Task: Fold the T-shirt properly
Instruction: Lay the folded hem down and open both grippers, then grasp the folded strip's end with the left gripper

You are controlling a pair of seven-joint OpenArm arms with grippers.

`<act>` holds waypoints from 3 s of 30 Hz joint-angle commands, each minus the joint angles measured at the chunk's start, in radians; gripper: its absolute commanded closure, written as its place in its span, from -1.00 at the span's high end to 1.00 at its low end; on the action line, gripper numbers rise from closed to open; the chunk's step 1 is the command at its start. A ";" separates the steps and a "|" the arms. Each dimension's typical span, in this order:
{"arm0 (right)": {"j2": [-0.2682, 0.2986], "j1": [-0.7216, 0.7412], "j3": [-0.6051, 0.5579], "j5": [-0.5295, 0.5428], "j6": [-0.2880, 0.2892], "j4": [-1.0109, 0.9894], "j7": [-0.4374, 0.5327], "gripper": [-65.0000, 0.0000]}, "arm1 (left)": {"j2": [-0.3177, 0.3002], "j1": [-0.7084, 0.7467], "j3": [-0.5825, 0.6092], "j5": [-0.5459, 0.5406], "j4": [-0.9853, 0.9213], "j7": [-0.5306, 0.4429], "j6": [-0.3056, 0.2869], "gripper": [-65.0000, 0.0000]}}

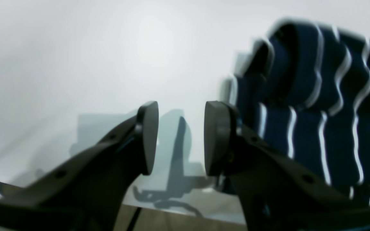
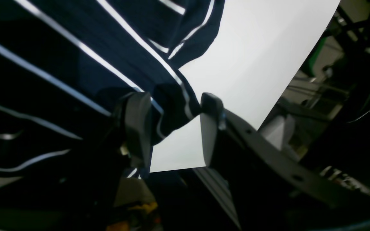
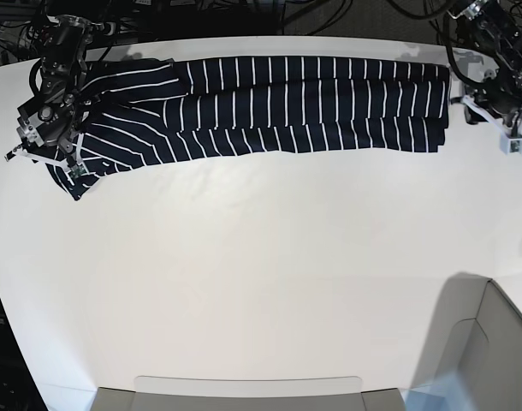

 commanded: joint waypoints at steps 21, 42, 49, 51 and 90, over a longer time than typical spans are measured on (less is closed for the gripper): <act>0.010 0.014 -0.041 -0.004 0.011 0.015 -0.006 -0.22 | 0.081 0.063 0.072 -0.003 0.014 0.005 0.002 -0.24; 0.010 0.014 -0.041 -0.004 0.011 0.015 -0.006 -0.22 | 0.081 0.047 0.234 0.075 -0.277 -0.040 0.002 -0.36; 0.010 0.014 -0.041 -0.004 0.011 0.015 -0.006 -0.22 | 0.081 0.047 0.297 0.078 -0.280 -0.031 0.002 -1.00; 0.010 0.014 -0.041 -0.003 0.011 0.015 -0.006 -0.22 | 0.080 0.050 0.299 0.075 -0.277 -0.031 0.002 -1.00; -0.139 0.080 0.082 -0.004 0.011 0.061 -0.006 -0.22 | -0.080 -0.115 -0.010 0.073 0.019 0.005 0.002 -1.00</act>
